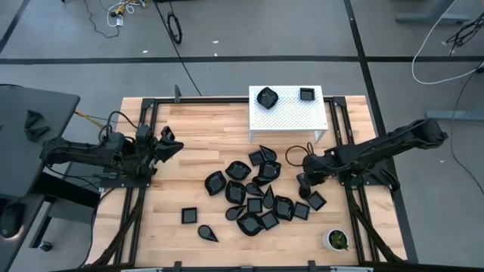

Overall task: Pick & Place Mini shaped plates
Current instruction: Put the drop shaped plate on the shelf

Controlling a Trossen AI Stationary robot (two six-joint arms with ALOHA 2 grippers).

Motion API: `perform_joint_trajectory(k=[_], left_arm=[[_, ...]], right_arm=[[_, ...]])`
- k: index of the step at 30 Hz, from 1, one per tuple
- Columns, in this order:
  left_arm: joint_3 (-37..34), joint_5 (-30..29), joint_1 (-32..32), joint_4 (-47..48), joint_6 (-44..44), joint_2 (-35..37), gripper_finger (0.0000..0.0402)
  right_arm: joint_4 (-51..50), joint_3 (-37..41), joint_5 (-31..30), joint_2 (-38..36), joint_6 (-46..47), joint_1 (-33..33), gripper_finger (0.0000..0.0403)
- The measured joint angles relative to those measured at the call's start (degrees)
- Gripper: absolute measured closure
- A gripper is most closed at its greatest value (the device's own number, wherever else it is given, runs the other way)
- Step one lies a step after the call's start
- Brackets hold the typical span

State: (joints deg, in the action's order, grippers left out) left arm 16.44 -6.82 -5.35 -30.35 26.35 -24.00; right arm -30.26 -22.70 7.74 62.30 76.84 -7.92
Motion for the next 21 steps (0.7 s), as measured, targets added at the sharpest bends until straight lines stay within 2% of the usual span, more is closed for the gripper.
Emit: perform_joint_trajectory(k=[5,11,16,21], left_arm=[[0.0,0.0,0.0,0.0,0.0,0.0,0.0360],[0.0,0.0,0.0,0.0,0.0,0.0,0.0360],[0.0,0.0,0.0,0.0,0.0,0.0,0.0360],[0.0,0.0,0.0,0.0,0.0,0.0,0.0360]], right_arm=[[-1.1,-3.0,-1.9,-2.6,-2.1,2.9,0.0391],[-1.4,-13.6,-2.3,-5.4,-14.1,11.5,0.0398],[-5.9,-24.9,-2.4,-4.4,-30.3,23.6,0.0399],[-9.7,-32.2,-1.4,0.2,-47.5,39.5,0.0401]])
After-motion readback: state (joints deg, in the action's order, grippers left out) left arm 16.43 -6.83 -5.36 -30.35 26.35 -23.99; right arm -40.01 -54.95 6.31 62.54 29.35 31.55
